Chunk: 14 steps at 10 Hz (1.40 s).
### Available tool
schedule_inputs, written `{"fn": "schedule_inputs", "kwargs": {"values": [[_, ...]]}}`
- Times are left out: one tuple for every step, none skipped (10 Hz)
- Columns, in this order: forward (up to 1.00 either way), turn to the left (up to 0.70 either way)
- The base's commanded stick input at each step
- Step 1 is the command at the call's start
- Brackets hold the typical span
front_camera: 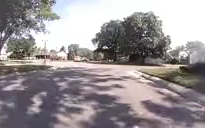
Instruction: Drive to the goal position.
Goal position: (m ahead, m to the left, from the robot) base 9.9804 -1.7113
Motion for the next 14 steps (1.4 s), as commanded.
{"fn": "schedule_inputs", "kwargs": {"values": [[0.70,0.03],[0.70,0.03],[0.70,0.03],[0.70,0.03],[0.70,0.03],[0.70,0.03],[0.70,0.03],[0.70,0.03],[0.70,0.03],[0.70,0.03],[0.70,0.03],[0.70,0.03],[0.70,0.03],[0.70,0.03]]}}
